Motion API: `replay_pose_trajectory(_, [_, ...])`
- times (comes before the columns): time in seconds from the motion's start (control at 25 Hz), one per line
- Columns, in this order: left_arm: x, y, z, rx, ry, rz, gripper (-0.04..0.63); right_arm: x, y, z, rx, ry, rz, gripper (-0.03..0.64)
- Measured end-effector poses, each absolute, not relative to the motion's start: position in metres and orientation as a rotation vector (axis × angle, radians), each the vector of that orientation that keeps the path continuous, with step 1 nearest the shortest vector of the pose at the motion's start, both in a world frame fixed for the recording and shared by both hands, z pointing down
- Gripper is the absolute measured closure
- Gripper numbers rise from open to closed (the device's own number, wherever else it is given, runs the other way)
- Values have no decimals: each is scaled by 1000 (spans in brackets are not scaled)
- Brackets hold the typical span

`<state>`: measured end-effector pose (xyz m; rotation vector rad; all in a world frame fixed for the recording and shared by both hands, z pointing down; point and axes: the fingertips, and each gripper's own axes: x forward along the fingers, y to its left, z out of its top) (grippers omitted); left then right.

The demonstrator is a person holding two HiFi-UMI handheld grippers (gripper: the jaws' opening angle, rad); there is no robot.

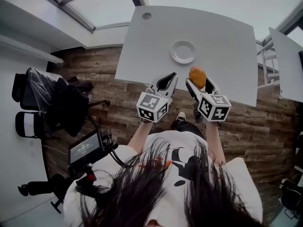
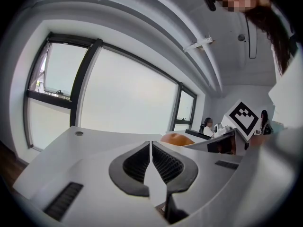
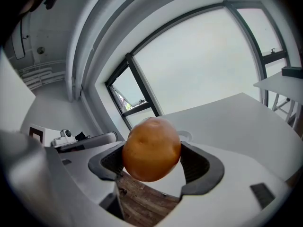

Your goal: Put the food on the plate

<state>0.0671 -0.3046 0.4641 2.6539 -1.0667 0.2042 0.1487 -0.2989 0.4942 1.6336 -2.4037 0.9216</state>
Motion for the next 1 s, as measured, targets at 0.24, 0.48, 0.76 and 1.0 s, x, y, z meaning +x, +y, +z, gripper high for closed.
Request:
replay_pose_trajectory(0.24, [80,-319,467,2641,-1088,228,589,159,-319,495,1594,-2425,938,258])
replay_pose_trajectory(0.48, [78,-323,467,2624,-1106,231,589,158,-322,499,1570,-2419,953,258])
replay_pose_trajectory(0.76, [81,-333,469,2625,-1104,234,589,167,-328,501,1578,-2412,977,258])
replay_pose_trajectory(1.0, [77,-368,473,2622,-1099,242,589,165,-359,510,1586,-2384,993,258])
